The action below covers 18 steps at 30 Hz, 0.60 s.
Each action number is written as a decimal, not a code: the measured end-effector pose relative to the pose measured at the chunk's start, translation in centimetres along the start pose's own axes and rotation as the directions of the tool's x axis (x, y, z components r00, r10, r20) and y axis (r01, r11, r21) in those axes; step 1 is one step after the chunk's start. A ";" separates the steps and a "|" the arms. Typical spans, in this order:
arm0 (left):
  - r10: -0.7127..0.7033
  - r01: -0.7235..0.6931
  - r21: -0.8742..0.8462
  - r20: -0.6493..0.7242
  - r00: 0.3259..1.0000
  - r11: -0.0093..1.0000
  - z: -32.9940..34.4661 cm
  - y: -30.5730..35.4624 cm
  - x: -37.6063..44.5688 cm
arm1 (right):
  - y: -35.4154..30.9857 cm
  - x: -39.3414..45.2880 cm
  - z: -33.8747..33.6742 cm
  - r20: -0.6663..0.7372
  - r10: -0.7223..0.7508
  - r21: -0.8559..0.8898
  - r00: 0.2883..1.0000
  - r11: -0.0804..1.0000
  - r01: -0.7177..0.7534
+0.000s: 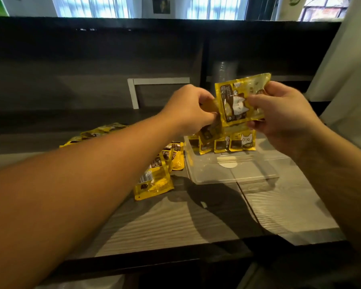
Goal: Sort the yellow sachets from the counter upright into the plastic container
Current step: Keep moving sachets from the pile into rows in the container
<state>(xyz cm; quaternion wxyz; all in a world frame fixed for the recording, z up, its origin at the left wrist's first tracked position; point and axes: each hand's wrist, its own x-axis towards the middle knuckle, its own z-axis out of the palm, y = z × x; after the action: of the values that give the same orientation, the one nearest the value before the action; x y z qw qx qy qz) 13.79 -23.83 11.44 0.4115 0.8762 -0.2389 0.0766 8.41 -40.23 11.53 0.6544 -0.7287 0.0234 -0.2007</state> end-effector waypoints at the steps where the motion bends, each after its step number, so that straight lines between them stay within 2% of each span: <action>1: 0.058 -0.059 0.049 0.017 0.998 0.997 0.1 0.1 0.4 | -0.1 0.2 0.0 0.016 -0.010 -0.023 1.000 1.000 0.010; 3: 0.137 -0.144 0.109 0.067 0.988 0.984 0.2 0.3 1.2 | -0.1 0.7 -0.3 0.036 -0.029 -0.067 0.999 0.997 0.031; 5: 0.158 -0.167 0.145 0.072 0.985 0.975 0.3 0.3 1.6 | 0.0 1.0 -0.7 0.025 -0.042 -0.104 0.999 0.994 0.044; 10: 0.161 -0.156 0.125 -0.028 0.987 0.980 1.1 -0.6 1.9 | 0.3 1.4 -1.8 -0.032 -0.002 -0.117 0.999 0.993 -0.001; 15: 0.199 -0.187 0.199 -0.045 0.979 0.962 2.3 -0.9 1.9 | 0.9 1.8 -2.7 -0.094 -0.032 -0.225 0.995 0.974 0.010; 18: 0.170 -0.152 0.264 -0.045 0.984 0.952 2.6 -1.4 2.1 | 0.9 1.9 -2.7 -0.081 -0.009 -0.294 0.997 0.956 -0.016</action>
<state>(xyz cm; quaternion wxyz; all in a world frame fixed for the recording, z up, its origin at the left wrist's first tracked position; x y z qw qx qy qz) 16.17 -25.85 9.50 0.2933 0.8971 -0.2836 0.1697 9.53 -43.53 11.31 0.5374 -0.8092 0.0809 -0.2233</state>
